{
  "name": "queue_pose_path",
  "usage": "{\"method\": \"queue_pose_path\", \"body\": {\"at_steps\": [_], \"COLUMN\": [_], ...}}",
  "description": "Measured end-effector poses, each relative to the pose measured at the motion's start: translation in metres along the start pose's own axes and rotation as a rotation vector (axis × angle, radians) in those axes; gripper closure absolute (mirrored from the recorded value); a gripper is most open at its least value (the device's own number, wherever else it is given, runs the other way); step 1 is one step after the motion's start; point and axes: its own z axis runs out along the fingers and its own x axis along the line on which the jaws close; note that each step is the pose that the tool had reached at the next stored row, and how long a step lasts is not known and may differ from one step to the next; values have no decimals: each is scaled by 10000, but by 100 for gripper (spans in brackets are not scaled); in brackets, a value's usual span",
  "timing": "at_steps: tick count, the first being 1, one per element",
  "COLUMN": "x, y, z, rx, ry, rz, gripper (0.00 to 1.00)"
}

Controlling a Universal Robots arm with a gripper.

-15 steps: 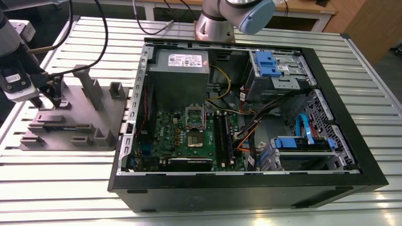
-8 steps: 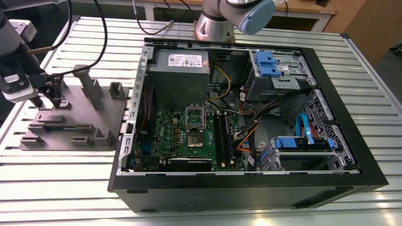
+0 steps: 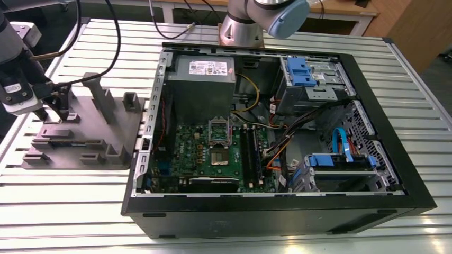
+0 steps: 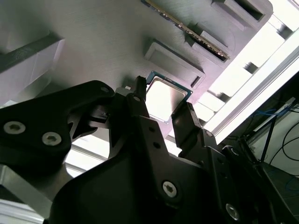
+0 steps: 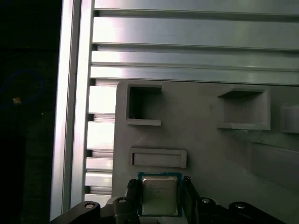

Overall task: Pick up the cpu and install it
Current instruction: 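Pick up the cpu and move it towards the insertion slot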

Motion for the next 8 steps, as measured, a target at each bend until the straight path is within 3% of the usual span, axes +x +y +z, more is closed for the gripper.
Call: {"method": "queue_pose_path", "body": {"at_steps": [8], "x": [2], "y": [6], "z": [-113], "rx": [0], "ry": [-1], "rz": [0], "gripper": [53]}}
